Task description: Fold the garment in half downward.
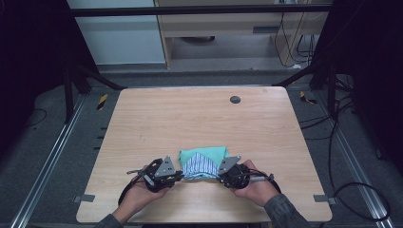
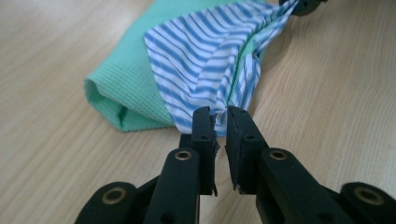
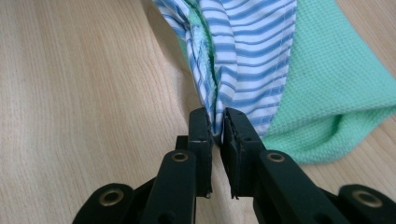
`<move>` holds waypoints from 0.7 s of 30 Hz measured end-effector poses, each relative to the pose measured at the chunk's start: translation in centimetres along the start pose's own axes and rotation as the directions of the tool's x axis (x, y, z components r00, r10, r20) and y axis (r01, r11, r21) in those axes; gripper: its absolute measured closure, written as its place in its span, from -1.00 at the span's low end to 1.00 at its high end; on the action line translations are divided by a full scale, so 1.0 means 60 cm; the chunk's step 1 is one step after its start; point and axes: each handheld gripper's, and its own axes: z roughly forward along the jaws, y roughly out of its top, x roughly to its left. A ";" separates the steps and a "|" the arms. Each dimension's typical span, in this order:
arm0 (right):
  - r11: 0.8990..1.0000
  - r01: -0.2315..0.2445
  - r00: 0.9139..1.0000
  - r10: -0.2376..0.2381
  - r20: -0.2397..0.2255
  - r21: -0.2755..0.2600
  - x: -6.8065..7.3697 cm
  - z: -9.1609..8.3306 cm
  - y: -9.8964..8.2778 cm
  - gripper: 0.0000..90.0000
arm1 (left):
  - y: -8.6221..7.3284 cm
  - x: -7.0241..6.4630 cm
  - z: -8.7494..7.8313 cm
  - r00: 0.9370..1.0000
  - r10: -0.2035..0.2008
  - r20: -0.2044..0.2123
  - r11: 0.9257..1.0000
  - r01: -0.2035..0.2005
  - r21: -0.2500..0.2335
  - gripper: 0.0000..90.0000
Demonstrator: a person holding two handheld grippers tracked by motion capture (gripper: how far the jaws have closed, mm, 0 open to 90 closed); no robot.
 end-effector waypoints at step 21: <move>0.987 -0.153 0.980 0.157 0.123 -0.047 -0.037 -0.045 -0.043 -0.51 | 0.018 0.022 0.010 0.996 -0.029 -0.089 1.000 0.029 0.008 -0.07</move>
